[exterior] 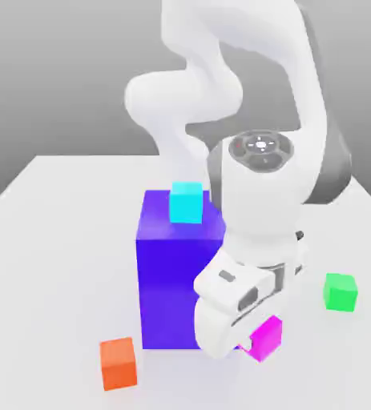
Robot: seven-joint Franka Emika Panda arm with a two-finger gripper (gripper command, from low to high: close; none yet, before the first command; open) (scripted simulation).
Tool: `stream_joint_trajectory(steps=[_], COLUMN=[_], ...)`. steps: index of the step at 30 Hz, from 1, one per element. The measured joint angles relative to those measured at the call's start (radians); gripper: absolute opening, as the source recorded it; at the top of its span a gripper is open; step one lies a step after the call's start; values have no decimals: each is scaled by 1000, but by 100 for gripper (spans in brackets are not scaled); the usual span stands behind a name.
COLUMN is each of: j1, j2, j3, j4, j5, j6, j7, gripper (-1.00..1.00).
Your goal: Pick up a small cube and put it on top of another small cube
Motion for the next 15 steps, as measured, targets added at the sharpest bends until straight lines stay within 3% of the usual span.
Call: stream_joint_trajectory(steps=[5,12,13,15], j1=[299,312,314,314], j2=[-148,-9,16,16], j3=[116,126,122,122], j4=[-136,-171,-170,-170], j5=[-125,-230,-238,-238], j6=[29,217,240,240], j7=[145,236,243,243], gripper=[-100,-100,100,100])
